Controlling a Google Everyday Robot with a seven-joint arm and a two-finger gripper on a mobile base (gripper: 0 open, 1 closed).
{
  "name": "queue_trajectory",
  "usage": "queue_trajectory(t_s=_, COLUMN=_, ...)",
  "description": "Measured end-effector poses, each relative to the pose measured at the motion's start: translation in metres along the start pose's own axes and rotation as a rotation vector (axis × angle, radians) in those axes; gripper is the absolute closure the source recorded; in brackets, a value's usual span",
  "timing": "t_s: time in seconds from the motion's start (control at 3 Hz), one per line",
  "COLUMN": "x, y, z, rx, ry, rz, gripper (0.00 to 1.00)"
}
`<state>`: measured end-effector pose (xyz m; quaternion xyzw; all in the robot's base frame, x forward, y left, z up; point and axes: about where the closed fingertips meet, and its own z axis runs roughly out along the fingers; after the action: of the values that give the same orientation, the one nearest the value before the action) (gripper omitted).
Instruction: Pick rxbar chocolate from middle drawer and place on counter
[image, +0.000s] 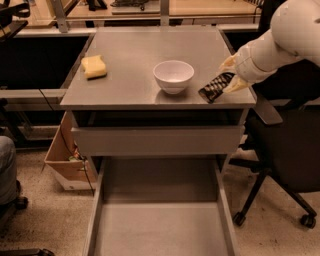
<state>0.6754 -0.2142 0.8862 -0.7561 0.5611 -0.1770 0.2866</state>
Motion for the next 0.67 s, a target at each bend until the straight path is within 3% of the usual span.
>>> queue_trajectory(t_s=0.33, x=-0.014, y=-0.01, z=0.039, rx=0.018, ry=-0.063, rz=-0.014, gripper=0.84)
queue_trajectory(t_s=0.67, x=-0.022, y=-0.015, z=0.072, rx=0.026, ry=-0.102, rz=-0.026, gripper=0.61)
